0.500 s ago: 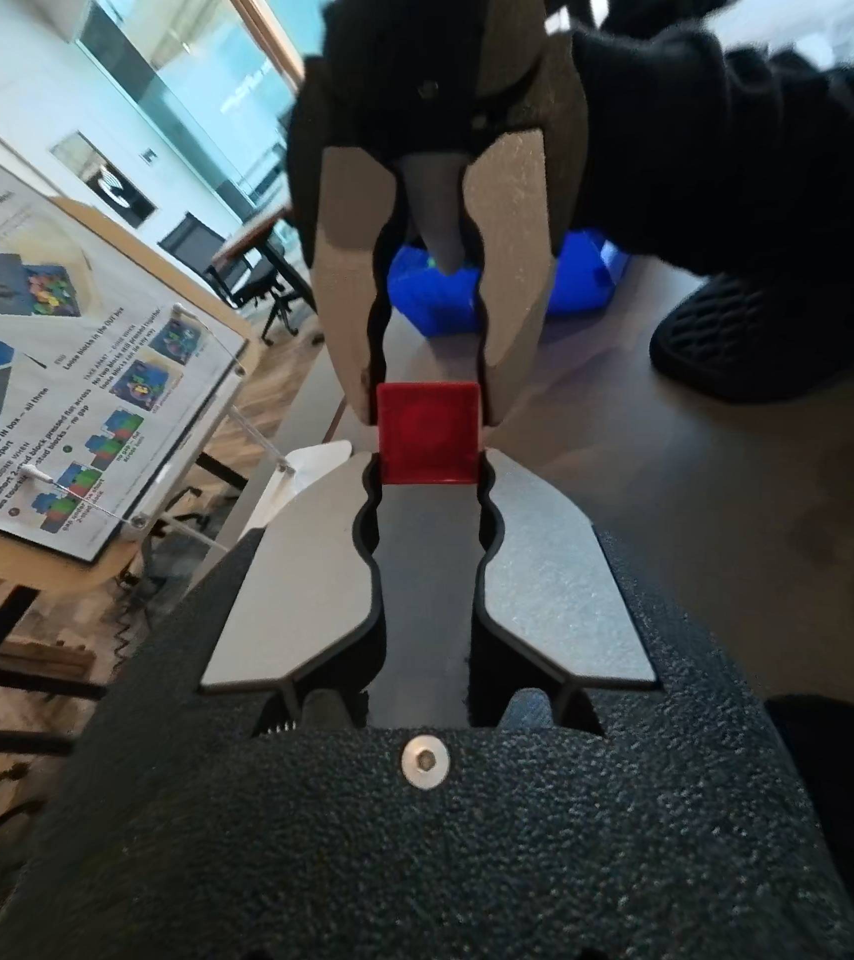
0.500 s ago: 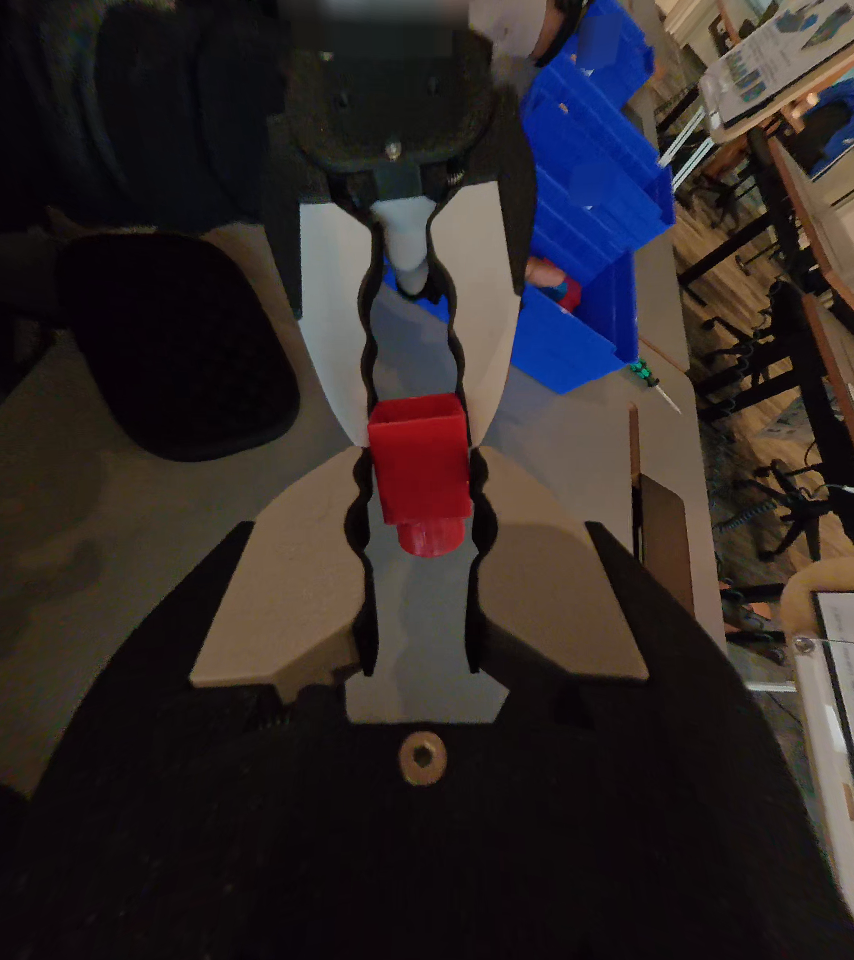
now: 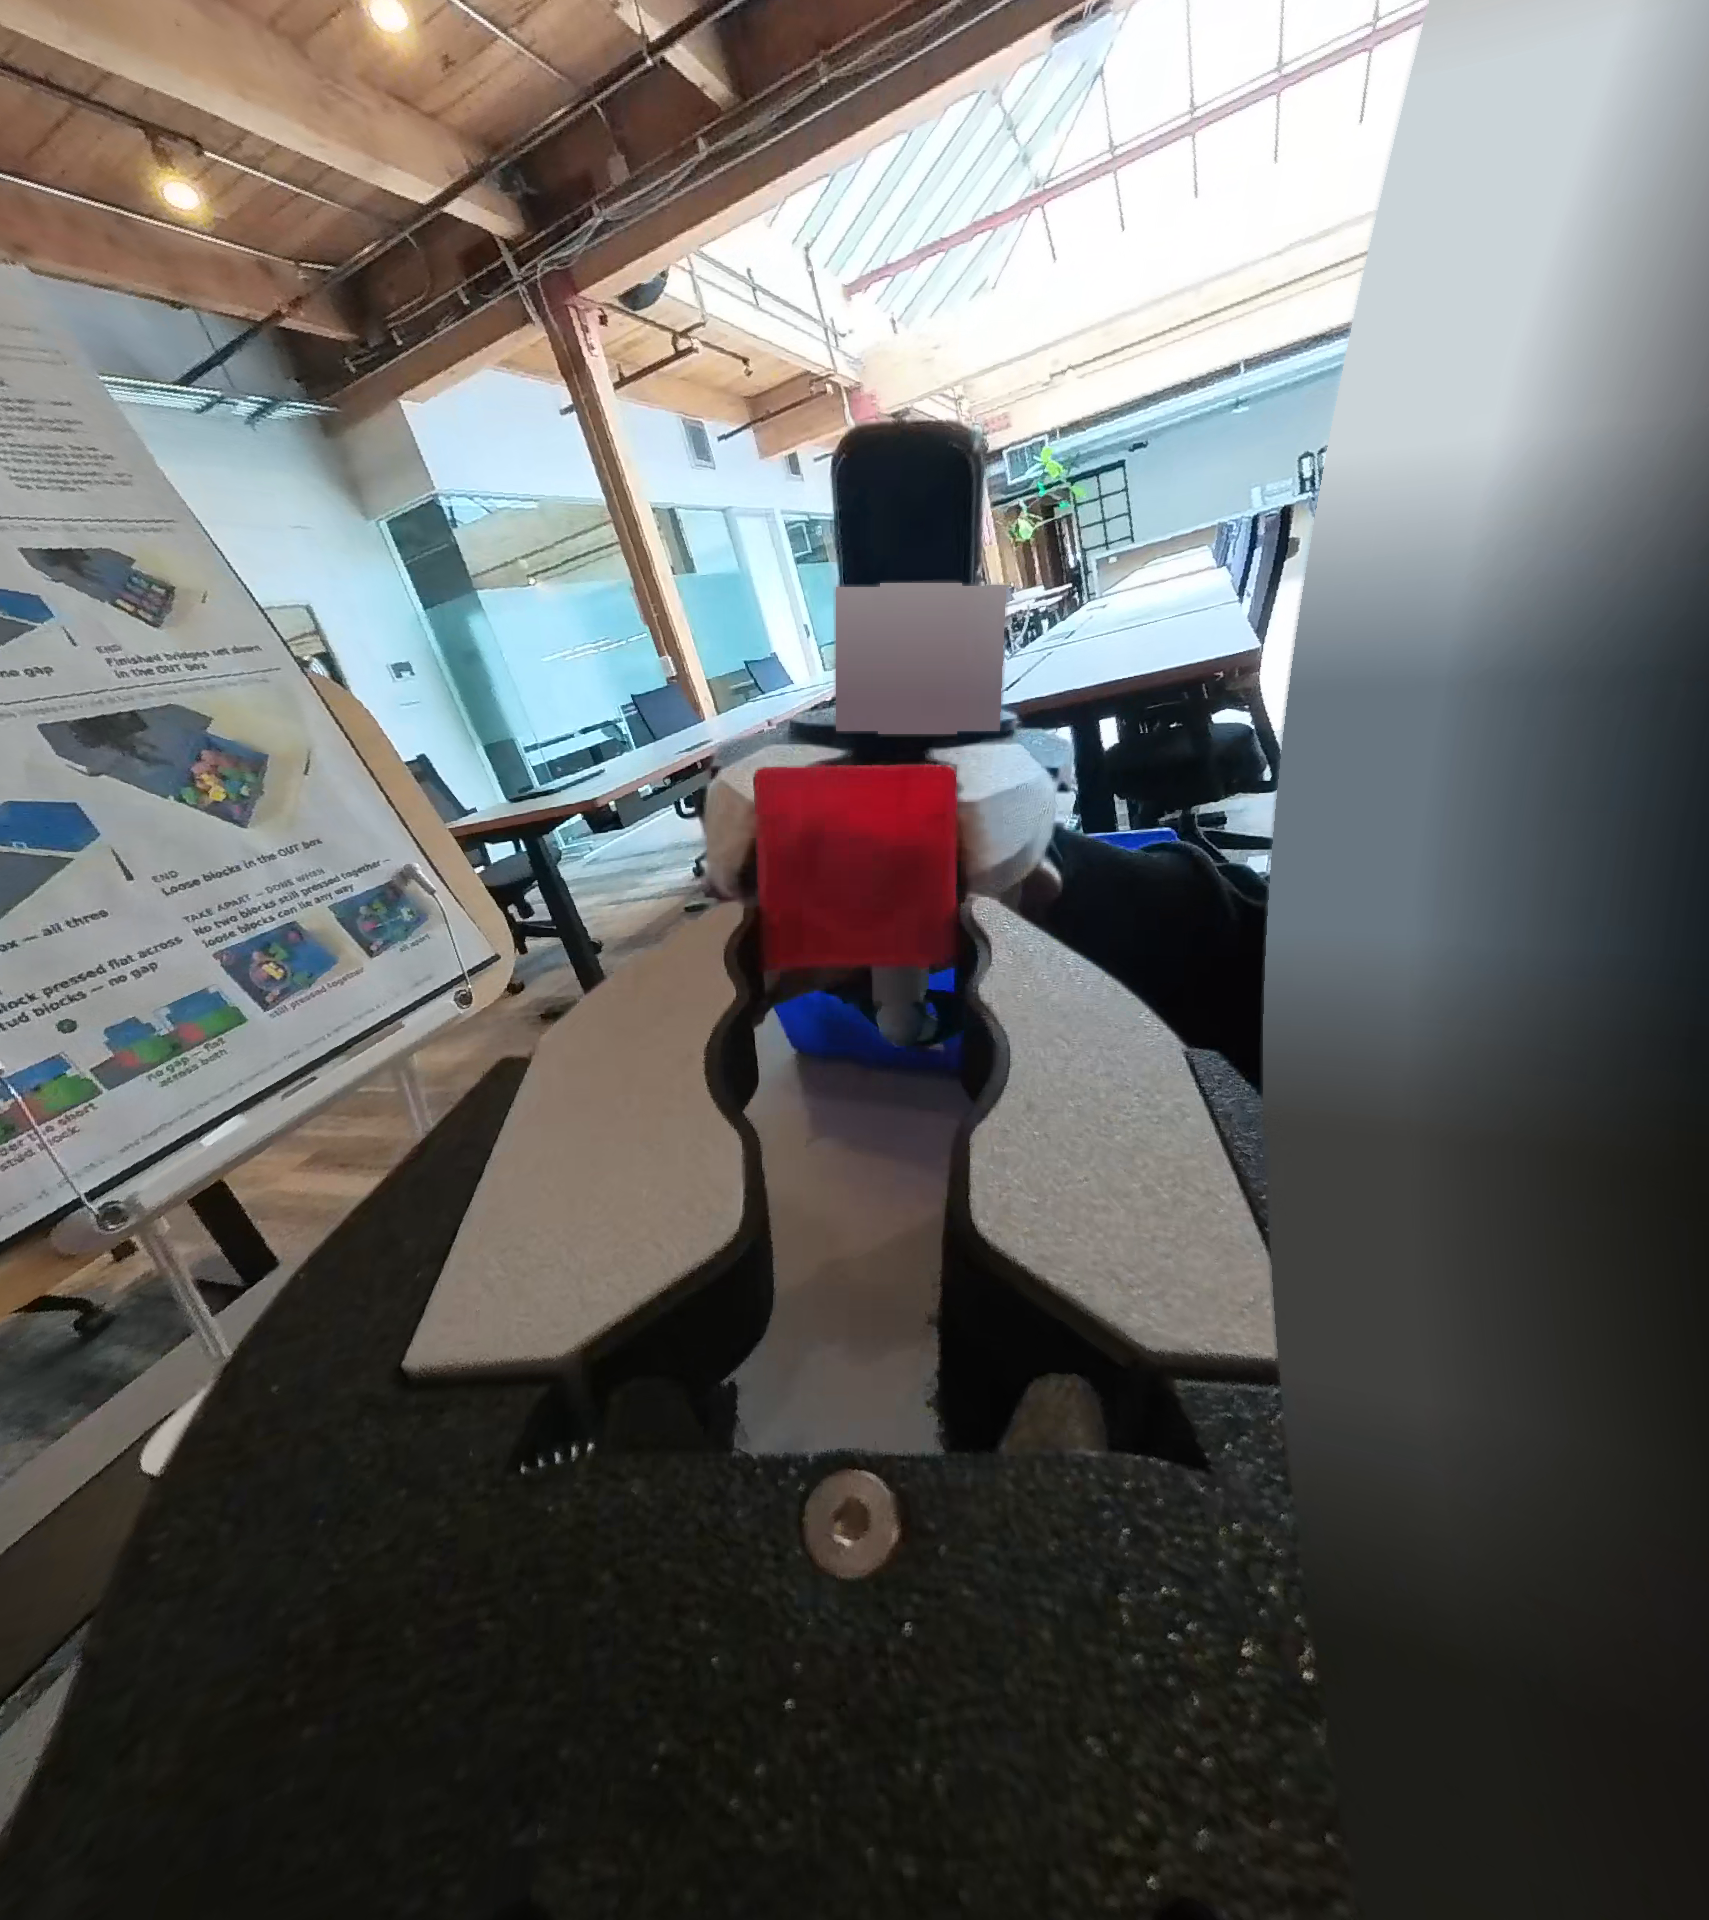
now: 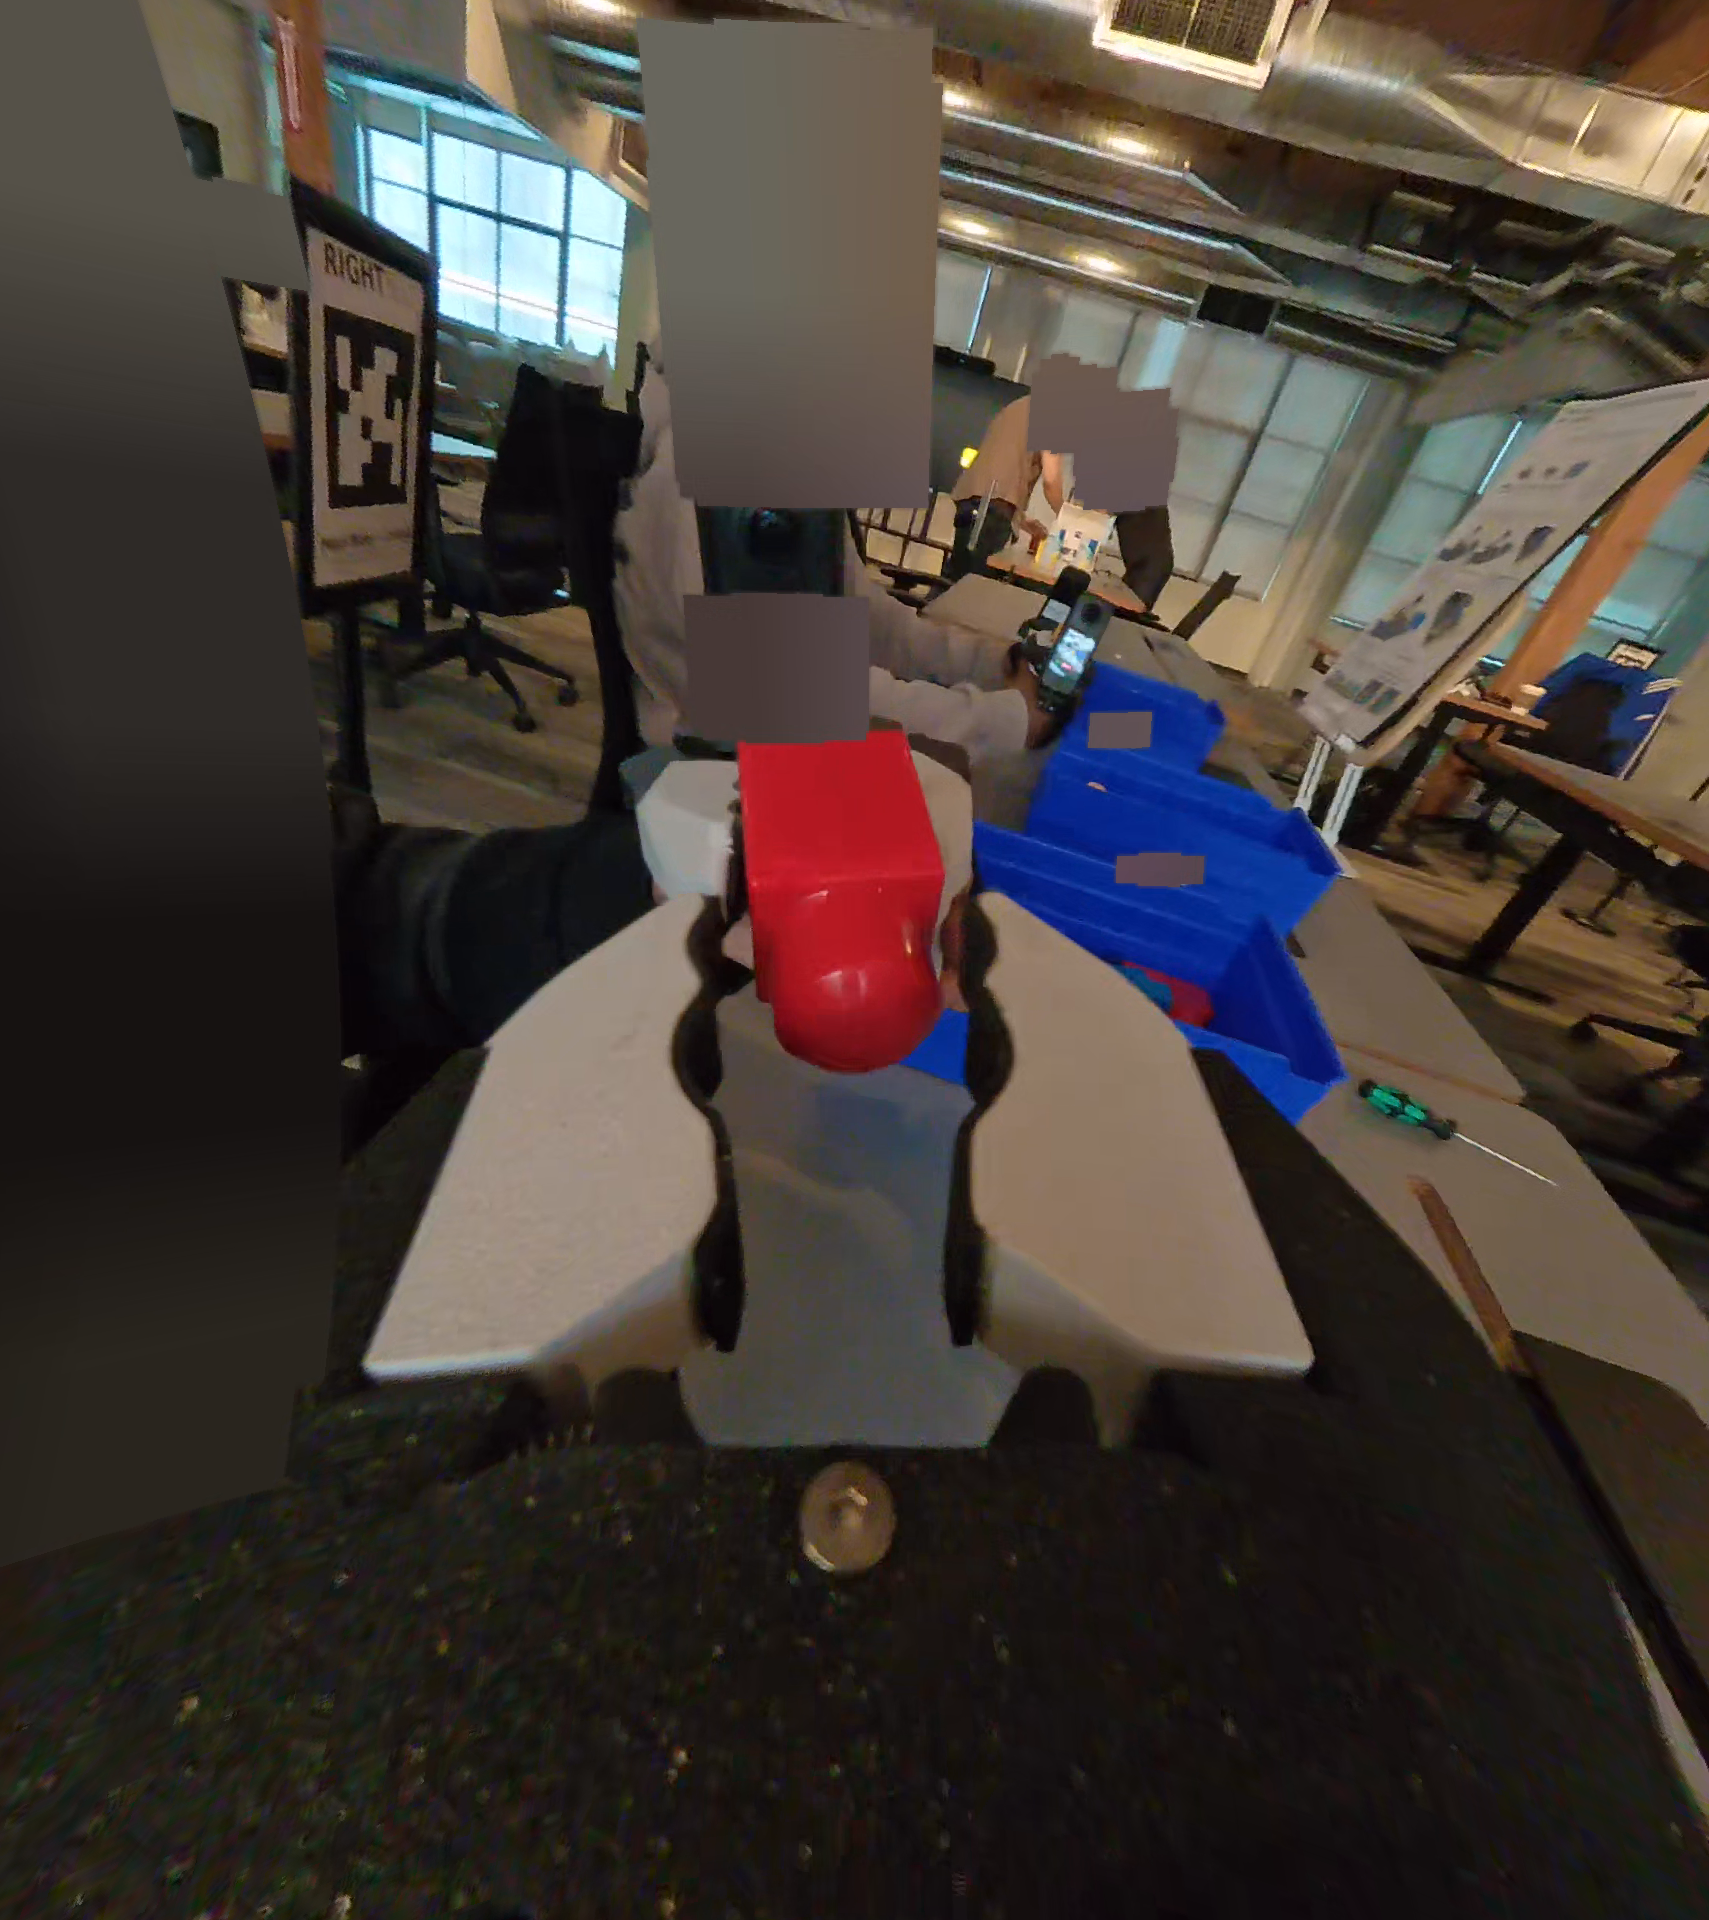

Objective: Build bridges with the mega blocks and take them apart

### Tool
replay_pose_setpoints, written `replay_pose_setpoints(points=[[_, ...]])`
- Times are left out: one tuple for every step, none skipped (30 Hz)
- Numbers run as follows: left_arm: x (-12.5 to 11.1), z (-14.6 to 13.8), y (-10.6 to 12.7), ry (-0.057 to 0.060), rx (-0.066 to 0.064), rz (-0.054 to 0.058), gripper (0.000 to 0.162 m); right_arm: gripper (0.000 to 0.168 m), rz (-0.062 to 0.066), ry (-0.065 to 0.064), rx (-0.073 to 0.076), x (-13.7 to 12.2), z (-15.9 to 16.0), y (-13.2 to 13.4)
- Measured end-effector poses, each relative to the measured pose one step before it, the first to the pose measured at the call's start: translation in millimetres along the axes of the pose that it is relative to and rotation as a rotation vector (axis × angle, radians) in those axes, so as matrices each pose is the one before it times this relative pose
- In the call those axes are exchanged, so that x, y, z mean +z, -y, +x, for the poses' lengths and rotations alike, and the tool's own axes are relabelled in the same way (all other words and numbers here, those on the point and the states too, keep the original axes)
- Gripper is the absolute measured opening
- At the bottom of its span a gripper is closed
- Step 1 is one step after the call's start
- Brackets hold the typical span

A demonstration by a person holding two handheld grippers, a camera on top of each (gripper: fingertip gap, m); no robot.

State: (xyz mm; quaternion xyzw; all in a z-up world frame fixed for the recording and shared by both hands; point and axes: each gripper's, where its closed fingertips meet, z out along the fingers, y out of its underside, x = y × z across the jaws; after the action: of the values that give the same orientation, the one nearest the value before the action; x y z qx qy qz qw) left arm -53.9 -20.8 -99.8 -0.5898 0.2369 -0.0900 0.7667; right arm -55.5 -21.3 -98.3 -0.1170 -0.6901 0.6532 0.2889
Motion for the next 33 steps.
replay_pose_setpoints(points=[[0.38, -0.01, -1.35, 0.0004, -0.003, -0.0049, 0.035, 0.034, -0.0106, -0.0044, -0.0033, 0.86, 0.4, -2.03], [0.06, -0.15, -1.33, 0.0007, -0.0065, -0.006, 0.035, 0.034, -0.0087, 0.0, 0.0018, -0.09, 0.19, -0.9], [0.15, -0.22, -2.6, 0.0009, -0.0057, -0.0163, 0.035, 0.033, -0.019, -0.0005, -0.0009, -0.6, 0.06, -1.62], [0.33, -0.39, -4.38, 0.0029, -0.0024, -0.0294, 0.035, 0.033, -0.0298, -0.0052, -0.0077, -1.02, 0.21, -2.62], [0.05, -1.6, -5.87, 0.0089, -0.0019, -0.0411, 0.036, 0.033, -0.0404, -0.0128, -0.0135, -1.37, 0.79, -3.78], [-0.27, -2.88, -6.49, 0.014, -0.0038, -0.0461, 0.04, 0.033, -0.0471, -0.0159, -0.0165, -2.08, 1.12, -4.46], [-0.92, -2.05, -6.57, 0.0039, -0.0082, -0.0475, 0.043, 0.033, -0.0639, -0.0052, -0.012, -2.54, -0.57, -6.59], [-1.87, -1.34, -7.3, 0.0012, -0.0142, -0.0504, 0.045, 0.033, -0.0874, -0.0077, -0.015, -2.73, -0.75, -9.69], [-2.31, -3.14, -8.13, 0.0194, -0.0094, -0.0462, 0.047, 0.033, -0.1085, -0.0127, -0.0195, -2.17, -0.9, -12.75], [-2.65, -4.96, -8.31, 0.0344, 0.0017, -0.0438, 0.045, 0.033, -0.1266, 0.0001, -0.0209, -1.32, -3.66, -15.67], [-2.74, -4.16, -10.46, 0.029, 0.0089, -0.0555, 0.044, 0.033, -0.134, 0.0087, -0.0169, 0.16, -5.55, -16.82], [-2.83, -2.99, -11.66, 0.0227, 0.011, -0.0628, 0.044, 0.033, -0.1414, 0.0106, -0.0125, 2.03, -6.22, -17.88], [-2.22, -3.47, -12.81, 0.0289, 0.0105, -0.0643, 0.043, 0.033, -0.1367, 0.016, -0.0059, 3.94, -6.89, -17.06], [-2.42, -4.17, -13.27, 0.0376, 0.0108, -0.0683, 0.041, 0.033, -0.1241, 0.0329, 0.0067, 6.08, -8.78, -14.72], [-2.53, -3.12, -13.01, 0.0361, 0.0119, -0.0667, 0.04, 0.033, -0.1131, 0.0303, 0.0142, 7.86, -7.43, -11.85], [-2.27, -1.22, -12.4, 0.0273, 0.0111, -0.0595, 0.039, 0.033, -0.1026, 0.0291, 0.0208, 9.15, -6.16, -9.08], [-2.3, 0.12, -10.68, 0.02, 0.0077, -0.0472, 0.038, 0.033, -0.0918, 0.0356, 0.0231, 9.89, -6.24, -6.09], [-2.22, 0.42, -8.69, 0.0173, 0.0015, -0.033, 0.037, 0.033, -0.0692, 0.0389, 0.014, 10.31, -6.05, -2.19], [-2.48, 0.84, -7.86, 0.0127, -0.0026, -0.0273, 0.036, 0.033, -0.0534, 0.0317, 0.0061, 10.26, -4.44, 0.45], [-2.94, 1.16, -7.12, 0.009, -0.0021, -0.0226, 0.036, 0.033, -0.0442, 0.0131, -0.0018, 9.54, -1.24, 1.84], [-3.06, 0.47, -6.44, 0.0103, -0.0021, -0.0174, 0.035, 0.033, -0.0362, 0.0055, 0.0002, 8.41, 0.17, 2.28], [-3.48, -0.34, -5.84, 0.0102, -0.0039, -0.0148, 0.034, 0.033, -0.0335, 0.0096, 0.0079, 7.53, -0.19, 1.48], [-3.41, -0.7, -5.24, 0.0086, -0.0047, -0.0101, 0.034, 0.033, -0.0309, 0.0048, 0.0086, 6.51, 0.77, 0.44], [-3.55, -1.27, -4.34, 0.009, -0.0069, -0.0062, 0.034, 0.033, -0.026, 0.0048, 0.0098, 5.54, 0.94, -0.26], [-3.41, -2.4, -3.69, 0.0135, -0.0079, -0.0038, 0.034, 0.033, -0.02, 0.0052, 0.0113, 4.33, 1.16, -0.52], [-3.09, -2.9, -3.33, 0.0159, -0.0059, -0.0036, 0.034, 0.033, -0.0163, 0.0073, 0.0126, 3.47, 0.93, -1.01], [-2.24, -2.78, -2.89, 0.0135, -0.0038, -0.0049, 0.033, 0.033, -0.0136, 0.012, 0.0146, 2.3, 0.27, -1.26], [-1.93, -2.38, -2.65, 0.0109, -0.0029, -0.0052, 0.033, 0.033, -0.0076, 0.0118, 0.0155, 1.11, 0.19, -0.81], [-1.72, -1.94, -1.81, 0.0093, -0.0005, -0.0037, 0.033, 0.033, -0.0061, 0.0081, 0.0194, 0.18, 0.66, -0.43], [-1.35, -1.86, -1.37, 0.0093, 0.002, -0.0028, 0.033, 0.033, -0.0078, 0.0075, 0.0205, -0.34, 0.65, -0.13], [-1.07, -1.7, -1.68, 0.0093, 0.003, -0.0039, 0.033, 0.034, -0.0112, 0.0076, 0.0187, -0.03, 0.16, 0.05], [-0.91, -1.57, -0.98, 0.0083, 0.0015, -0.0037, 0.033, 0.033, -0.0145, 0.0056, 0.0124, 0.61, -0.13, 0.49], [-0.49, -0.89, -0.18, 0.0041, 0.0002, 0.0008, 0.033, 0.034, -0.0142, -0.004, 0.0017, 1.35, 0.62, 0.94]])
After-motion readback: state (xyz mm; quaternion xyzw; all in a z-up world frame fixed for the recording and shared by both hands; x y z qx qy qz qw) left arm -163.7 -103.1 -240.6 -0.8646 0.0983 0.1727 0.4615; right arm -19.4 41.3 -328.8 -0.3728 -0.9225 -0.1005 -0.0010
